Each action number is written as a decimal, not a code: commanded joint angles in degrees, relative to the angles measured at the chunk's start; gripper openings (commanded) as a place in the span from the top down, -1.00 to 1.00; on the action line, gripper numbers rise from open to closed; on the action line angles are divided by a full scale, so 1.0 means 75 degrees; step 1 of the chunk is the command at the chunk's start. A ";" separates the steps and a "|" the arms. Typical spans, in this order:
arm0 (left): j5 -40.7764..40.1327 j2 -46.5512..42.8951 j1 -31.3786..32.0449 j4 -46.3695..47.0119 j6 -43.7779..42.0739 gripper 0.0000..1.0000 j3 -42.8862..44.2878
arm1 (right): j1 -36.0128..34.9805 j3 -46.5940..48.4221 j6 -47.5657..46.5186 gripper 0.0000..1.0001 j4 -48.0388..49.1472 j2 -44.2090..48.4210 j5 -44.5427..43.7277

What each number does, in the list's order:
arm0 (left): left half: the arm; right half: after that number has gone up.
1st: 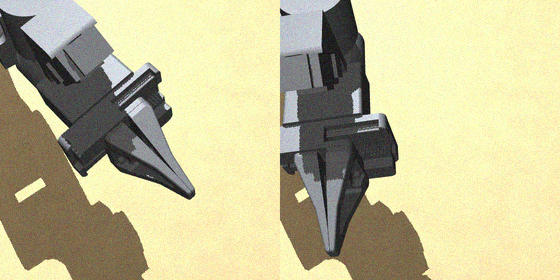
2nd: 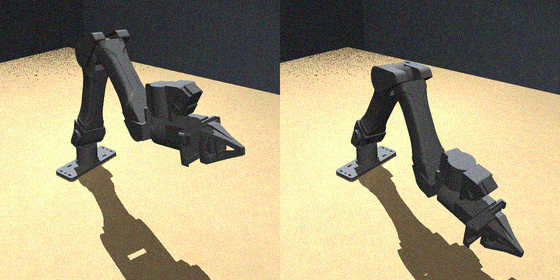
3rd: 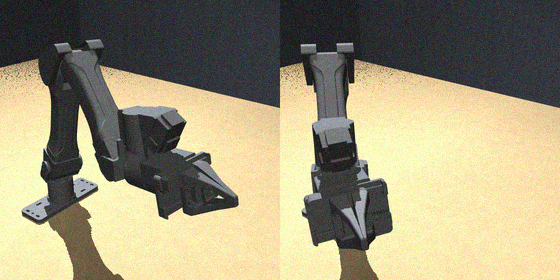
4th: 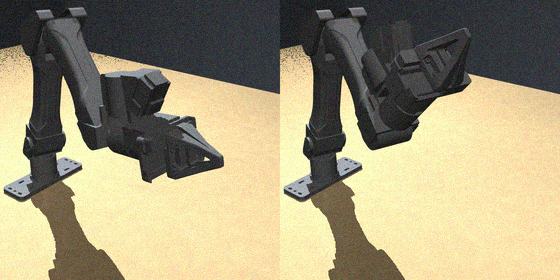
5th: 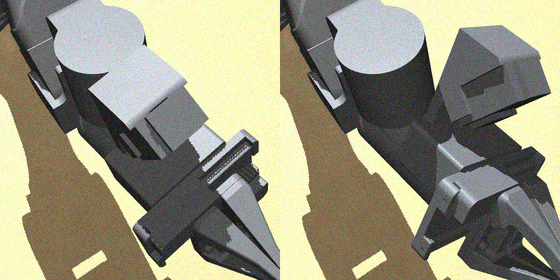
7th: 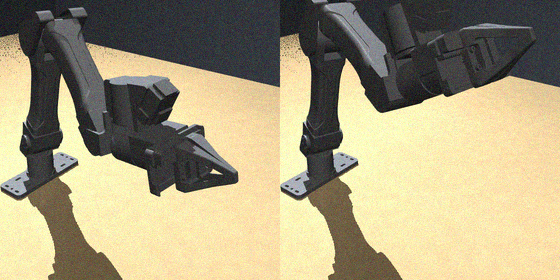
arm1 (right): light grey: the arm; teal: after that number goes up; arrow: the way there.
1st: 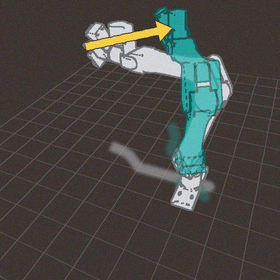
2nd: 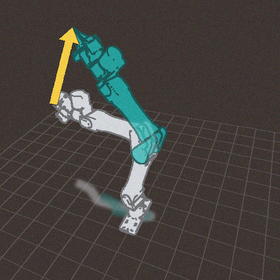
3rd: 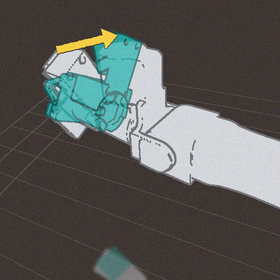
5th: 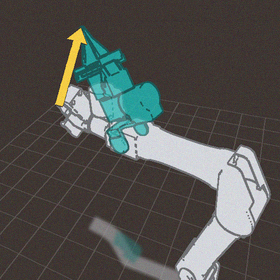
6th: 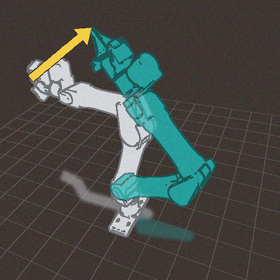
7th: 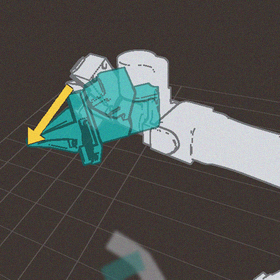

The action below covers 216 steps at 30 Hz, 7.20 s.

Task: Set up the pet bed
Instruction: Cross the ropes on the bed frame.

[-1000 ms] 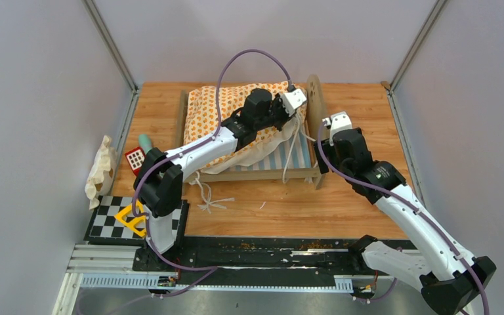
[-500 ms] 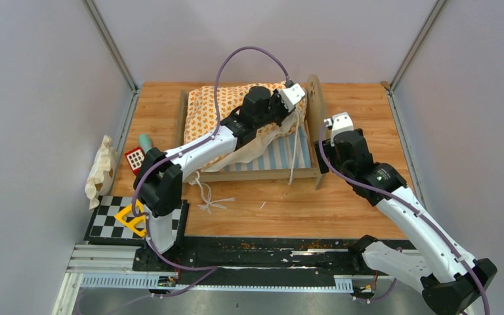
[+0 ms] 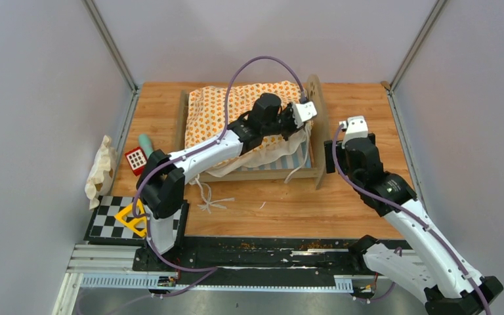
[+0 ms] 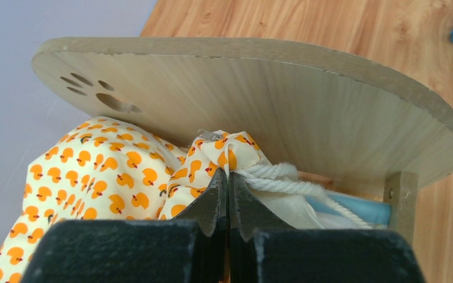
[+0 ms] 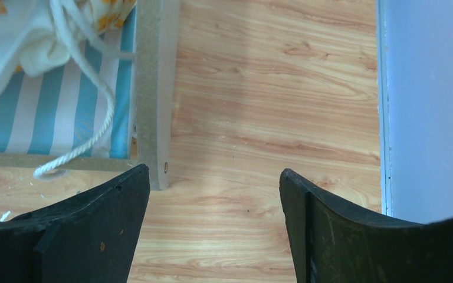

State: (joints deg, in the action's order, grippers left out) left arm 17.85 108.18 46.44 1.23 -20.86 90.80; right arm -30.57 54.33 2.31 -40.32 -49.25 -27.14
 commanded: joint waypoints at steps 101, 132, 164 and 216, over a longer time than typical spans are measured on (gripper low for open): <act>-0.7879 -0.4673 0.3472 0.0054 0.4742 -1.00 -0.3360 | 0.1321 0.2037 0.1920 -0.30 0.0649 -0.1723 0.2322; -0.8827 0.2227 0.3630 -0.2148 0.6762 -0.36 0.3318 | 0.1322 0.3955 0.1885 -0.43 -0.2842 0.2666 -0.1932; -0.7434 0.0447 0.2916 -0.2684 0.4274 1.00 0.3559 | 0.1322 -0.0391 0.2879 -0.44 -0.1307 0.4013 0.1180; -0.5764 -0.0754 0.0967 -0.3936 0.3579 1.00 0.4961 | 0.0511 -0.6607 0.0913 -0.45 1.2235 -0.1053 0.5652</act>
State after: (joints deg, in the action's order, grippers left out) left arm -16.82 109.21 58.94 -42.26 16.56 121.86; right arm -24.91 1.93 12.84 43.79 -54.37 14.61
